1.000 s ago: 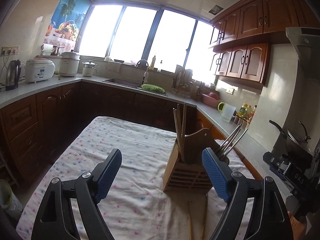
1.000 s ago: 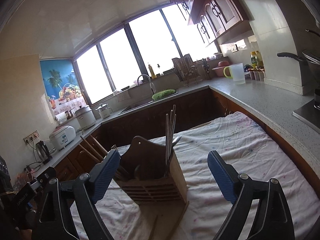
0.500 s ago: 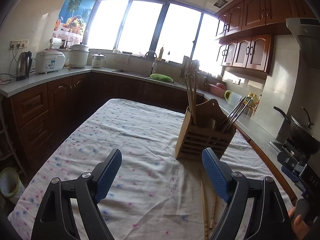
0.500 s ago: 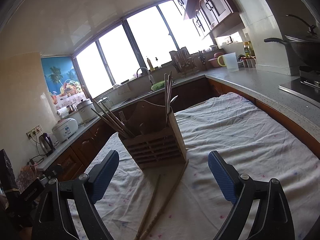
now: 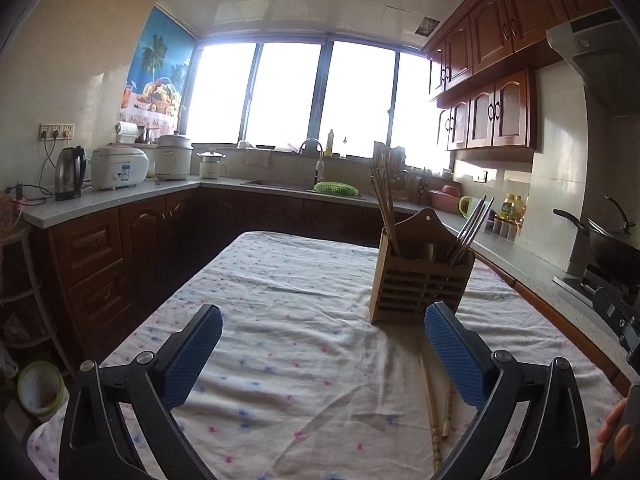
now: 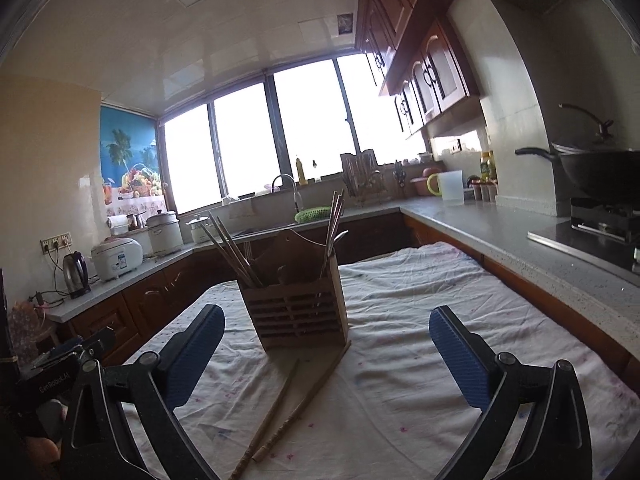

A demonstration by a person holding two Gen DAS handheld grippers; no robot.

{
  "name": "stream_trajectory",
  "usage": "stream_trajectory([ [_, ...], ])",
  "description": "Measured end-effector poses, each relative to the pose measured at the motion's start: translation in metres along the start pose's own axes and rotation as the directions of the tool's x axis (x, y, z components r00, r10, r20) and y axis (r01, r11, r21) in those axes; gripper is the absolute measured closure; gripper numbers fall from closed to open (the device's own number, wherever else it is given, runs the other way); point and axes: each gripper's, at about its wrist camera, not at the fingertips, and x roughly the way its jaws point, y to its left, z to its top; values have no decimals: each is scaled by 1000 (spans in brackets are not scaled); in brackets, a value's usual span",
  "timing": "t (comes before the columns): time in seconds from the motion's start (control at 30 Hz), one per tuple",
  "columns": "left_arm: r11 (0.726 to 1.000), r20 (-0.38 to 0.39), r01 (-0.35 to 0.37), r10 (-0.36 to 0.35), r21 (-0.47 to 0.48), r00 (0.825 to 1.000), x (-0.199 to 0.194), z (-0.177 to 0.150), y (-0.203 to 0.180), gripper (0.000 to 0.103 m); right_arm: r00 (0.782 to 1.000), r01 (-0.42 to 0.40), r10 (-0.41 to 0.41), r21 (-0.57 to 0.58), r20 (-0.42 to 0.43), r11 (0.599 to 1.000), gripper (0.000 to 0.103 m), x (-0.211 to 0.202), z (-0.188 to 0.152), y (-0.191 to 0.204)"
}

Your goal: Organize utensils

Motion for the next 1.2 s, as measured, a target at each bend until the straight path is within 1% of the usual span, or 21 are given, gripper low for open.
stream_trajectory([
  [0.1, 999, 0, -13, 13, 37, 1000, -2, -10, -4, 1, 999, 17, -15, -56, 40, 998, 0, -12, -8, 6],
  [0.23, 998, -18, -16, 17, 55, 1000, 0, -18, -7, 1, 1000, 27, -27, -82, 6, 996, 0, -14, -18, 7],
  [0.3, 998, -30, -11, 13, 60, 999, -1, -18, -8, 1, 999, 32, -33, -75, -7, 997, 0, -15, -22, 4],
  [0.47, 996, -32, -17, 20, 87, 999, -6, -20, -14, 1, 998, 47, -49, -48, -27, 998, 0, -16, -28, -3],
  [0.6, 995, -38, -21, 25, 97, 999, -8, -23, -17, 1, 998, 45, -47, -45, -45, 998, 0, -15, -31, -4],
  [0.8, 994, -41, -38, 42, 101, 998, -11, -27, -16, 1, 998, 39, -41, -56, -40, 998, 0, -19, -34, -2],
  [1.2, 992, -58, -59, 66, 116, 996, -7, -29, -15, 1, 998, 46, -47, -34, -46, 998, 0, -20, -36, -7],
])
